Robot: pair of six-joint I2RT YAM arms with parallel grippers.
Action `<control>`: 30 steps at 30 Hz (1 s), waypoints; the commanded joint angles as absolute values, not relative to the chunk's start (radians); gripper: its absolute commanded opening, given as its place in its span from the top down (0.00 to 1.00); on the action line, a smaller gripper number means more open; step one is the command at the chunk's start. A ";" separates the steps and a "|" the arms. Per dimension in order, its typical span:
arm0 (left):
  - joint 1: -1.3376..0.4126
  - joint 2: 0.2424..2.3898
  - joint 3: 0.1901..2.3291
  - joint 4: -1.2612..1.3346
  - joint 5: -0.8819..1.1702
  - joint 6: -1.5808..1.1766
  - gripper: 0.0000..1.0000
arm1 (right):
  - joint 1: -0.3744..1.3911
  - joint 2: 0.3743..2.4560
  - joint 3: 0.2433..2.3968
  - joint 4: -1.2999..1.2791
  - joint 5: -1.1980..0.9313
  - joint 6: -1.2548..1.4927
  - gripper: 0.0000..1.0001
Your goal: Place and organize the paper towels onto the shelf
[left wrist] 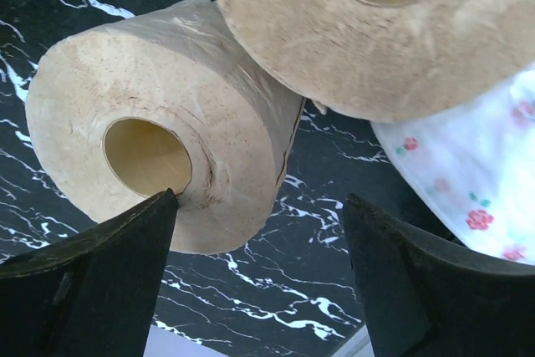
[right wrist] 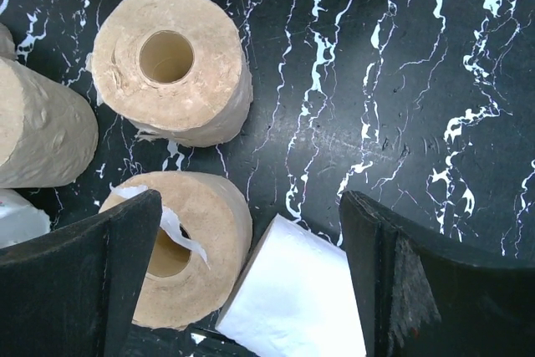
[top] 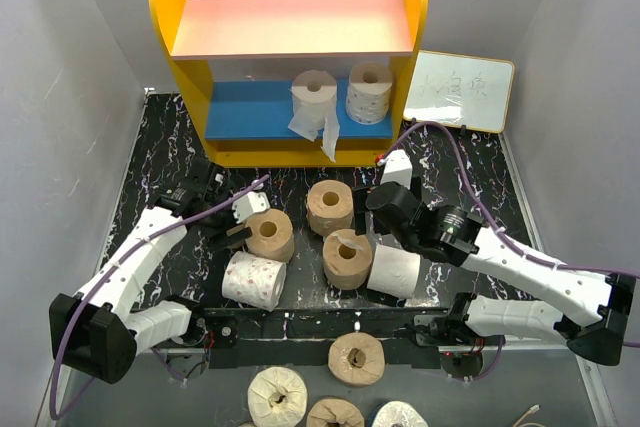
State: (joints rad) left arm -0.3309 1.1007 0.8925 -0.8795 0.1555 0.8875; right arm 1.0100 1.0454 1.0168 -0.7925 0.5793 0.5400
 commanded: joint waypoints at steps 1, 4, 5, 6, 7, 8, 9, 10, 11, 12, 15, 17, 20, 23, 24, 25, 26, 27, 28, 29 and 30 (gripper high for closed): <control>-0.343 1.123 0.898 -0.803 0.116 0.868 0.23 | 1.011 0.989 1.004 -0.796 0.625 0.573 0.14; -0.346 1.145 0.906 -0.786 0.114 0.857 0.28 | 1.010 0.970 1.000 -0.804 0.632 0.578 0.14; -0.348 1.150 0.907 -0.782 0.114 0.855 0.31 | 1.011 0.966 0.998 -0.807 0.634 0.580 0.14; -0.348 1.155 0.907 -0.780 0.115 0.852 0.34 | 1.011 0.963 0.997 -0.810 0.636 0.581 0.14; -0.349 1.161 0.906 -0.778 0.116 0.850 0.36 | 1.010 0.959 0.996 -0.811 0.639 0.582 0.14; -0.351 1.166 0.903 -0.778 0.118 0.847 0.38 | 1.011 0.954 0.993 -0.813 0.640 0.583 0.14; -0.353 1.171 0.900 -0.778 0.119 0.845 0.39 | 1.011 0.953 0.992 -0.814 0.643 0.585 0.14; -0.356 1.175 0.896 -0.782 0.120 0.843 0.41 | 1.011 0.950 0.991 -0.816 0.644 0.586 0.14; -0.358 1.177 0.894 -0.784 0.121 0.841 0.42 | 1.011 0.947 0.987 -0.816 0.644 0.587 0.14; -0.360 1.179 0.890 -0.785 0.120 0.838 0.44 | 1.010 0.943 0.986 -0.816 0.646 0.588 0.14; -0.367 1.176 0.880 -0.786 0.118 0.832 0.47 | 1.011 0.937 0.979 -0.816 0.650 0.588 0.14; -0.372 1.171 0.873 -0.783 0.117 0.828 0.51 | 1.010 0.934 0.975 -0.816 0.652 0.588 0.14; -0.382 1.168 0.858 -0.771 0.109 0.816 0.58 | 1.010 0.932 0.971 -0.814 0.653 0.586 0.14; -0.400 1.167 0.838 -0.753 0.088 0.800 0.67 | 1.011 0.931 0.967 -0.813 0.652 0.586 0.14; -0.407 1.169 0.830 -0.747 0.078 0.797 0.70 | 1.011 0.930 0.967 -0.813 0.653 0.586 0.14; -0.413 1.171 0.825 -0.744 0.068 0.794 0.75 | 1.010 0.928 0.965 -0.813 0.652 0.586 0.14; -0.421 1.172 0.819 -0.739 0.059 0.791 0.86 | 1.010 0.927 0.964 -0.813 0.653 0.585 0.14; -0.429 1.171 0.816 -0.735 0.049 0.785 1.00 | 1.011 0.924 0.963 -0.813 0.654 0.586 0.14; -0.435 1.170 0.814 -0.730 0.039 0.779 1.00 | 1.010 0.922 0.962 -0.813 0.654 0.587 0.14; -0.439 1.166 0.815 -0.730 0.038 0.778 1.00 | 1.010 0.920 0.960 -0.813 0.655 0.587 0.14; -0.444 1.163 0.816 -0.731 0.036 0.777 1.00 | 1.010 0.916 0.959 -0.813 0.657 0.586 0.13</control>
State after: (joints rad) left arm -0.4198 1.1416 0.8658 -0.6804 -0.0002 0.8131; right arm 1.0100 0.9459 0.9646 -0.8375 0.6247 0.5774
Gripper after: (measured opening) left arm 0.050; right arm 0.862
